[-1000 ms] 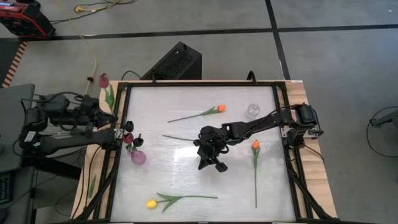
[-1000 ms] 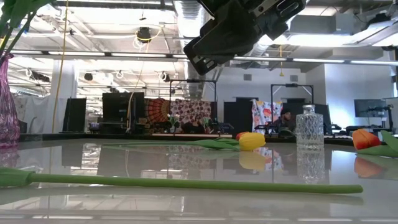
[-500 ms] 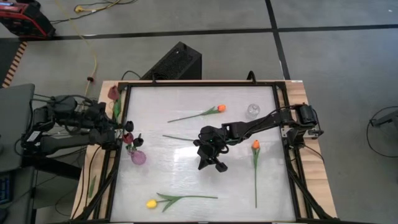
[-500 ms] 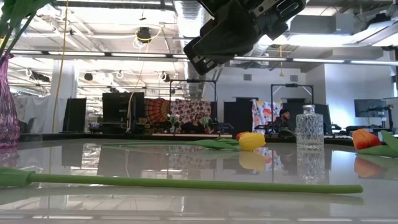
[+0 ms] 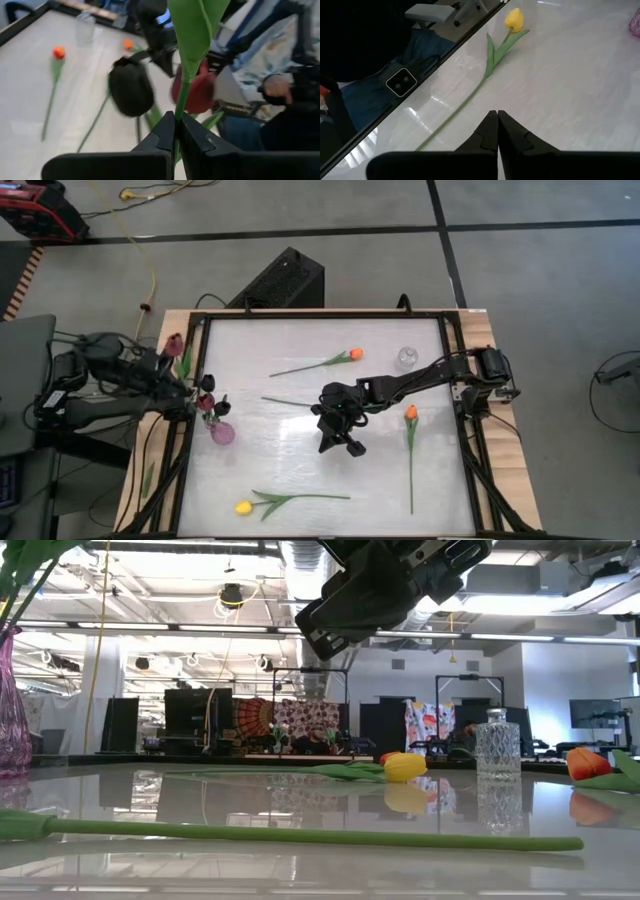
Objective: Sort flowers into vase by color
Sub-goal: Put the dark red tulip into the purple vase
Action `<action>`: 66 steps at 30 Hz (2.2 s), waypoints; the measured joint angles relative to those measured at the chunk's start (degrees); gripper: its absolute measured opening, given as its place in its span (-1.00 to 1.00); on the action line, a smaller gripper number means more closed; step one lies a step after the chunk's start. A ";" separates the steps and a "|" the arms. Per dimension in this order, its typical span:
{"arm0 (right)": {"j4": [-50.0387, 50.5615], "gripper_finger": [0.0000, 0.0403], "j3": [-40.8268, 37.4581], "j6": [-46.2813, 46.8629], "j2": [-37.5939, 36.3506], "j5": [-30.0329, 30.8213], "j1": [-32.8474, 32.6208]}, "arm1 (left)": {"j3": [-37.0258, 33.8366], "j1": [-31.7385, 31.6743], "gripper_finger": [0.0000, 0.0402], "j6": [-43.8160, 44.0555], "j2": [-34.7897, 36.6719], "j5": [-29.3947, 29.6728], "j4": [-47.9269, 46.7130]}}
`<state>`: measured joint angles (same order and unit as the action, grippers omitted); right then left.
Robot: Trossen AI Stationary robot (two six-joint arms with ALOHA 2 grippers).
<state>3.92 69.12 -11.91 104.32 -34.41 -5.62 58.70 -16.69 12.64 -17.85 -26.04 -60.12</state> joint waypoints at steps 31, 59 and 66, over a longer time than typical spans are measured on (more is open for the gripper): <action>-0.24 -0.85 0.00 -0.08 -0.01 -0.01 0.12 | -8.39 0.00 -1.00 1.04 16.60 0.23 2.11; -0.11 -0.85 0.00 -0.06 -0.01 0.00 0.08 | -15.96 -0.02 -1.00 4.99 16.87 -3.45 6.07; -0.11 -0.85 0.00 -0.06 0.01 0.00 0.08 | -15.96 -0.01 -1.00 3.86 16.87 -1.47 4.25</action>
<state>3.81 69.12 -11.97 104.32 -34.41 -5.54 42.74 -16.70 16.50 -0.97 -27.51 -55.87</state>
